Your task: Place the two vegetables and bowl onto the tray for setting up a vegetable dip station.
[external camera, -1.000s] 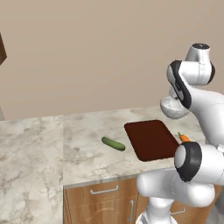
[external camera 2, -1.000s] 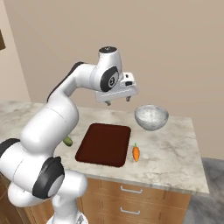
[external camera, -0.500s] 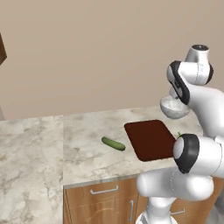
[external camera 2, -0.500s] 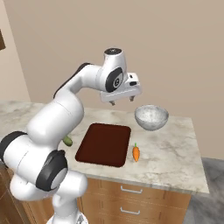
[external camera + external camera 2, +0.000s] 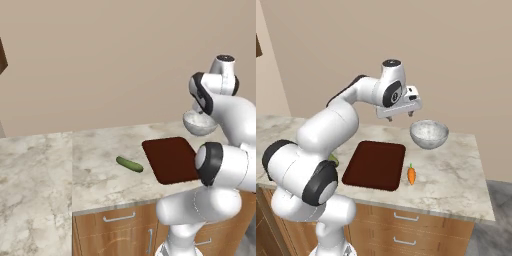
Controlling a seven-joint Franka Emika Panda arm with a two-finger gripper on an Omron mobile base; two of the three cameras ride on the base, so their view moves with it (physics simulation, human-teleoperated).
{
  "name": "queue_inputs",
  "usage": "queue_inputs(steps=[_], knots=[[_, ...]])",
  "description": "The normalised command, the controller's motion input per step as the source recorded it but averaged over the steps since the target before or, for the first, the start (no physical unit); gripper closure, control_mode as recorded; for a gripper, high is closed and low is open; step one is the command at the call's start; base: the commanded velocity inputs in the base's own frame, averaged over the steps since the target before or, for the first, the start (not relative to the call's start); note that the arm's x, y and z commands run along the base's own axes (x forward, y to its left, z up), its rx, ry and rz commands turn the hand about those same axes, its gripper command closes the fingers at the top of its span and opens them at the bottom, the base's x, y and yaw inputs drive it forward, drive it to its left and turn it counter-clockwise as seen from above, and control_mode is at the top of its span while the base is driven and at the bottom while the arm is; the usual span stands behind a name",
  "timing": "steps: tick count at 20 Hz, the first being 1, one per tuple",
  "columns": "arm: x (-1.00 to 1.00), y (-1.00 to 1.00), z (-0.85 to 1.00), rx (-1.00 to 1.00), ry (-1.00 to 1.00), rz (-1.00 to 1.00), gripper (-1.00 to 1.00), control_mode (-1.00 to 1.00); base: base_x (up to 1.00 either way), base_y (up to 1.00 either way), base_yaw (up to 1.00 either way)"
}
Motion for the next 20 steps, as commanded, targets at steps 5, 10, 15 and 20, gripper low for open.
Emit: queue_inputs(steps=[5,10,15,20], knots=[[0.17,-0.12,-0.28,0.0,-0.01,0.06,-1.0,-1.0,0.0,0.0,0.0],[0.19,-0.07,-0.25,0.0,-0.01,0.08,-1.0,-1.0,0.0,0.0,0.0],[0.22,-0.09,-0.24,0.0,0.0,0.06,-1.0,-1.0,0.0,0.0,0.0],[0.26,-0.09,-0.22,0.0,0.0,0.03,-1.0,-1.0,0.0,0.0,0.0]])
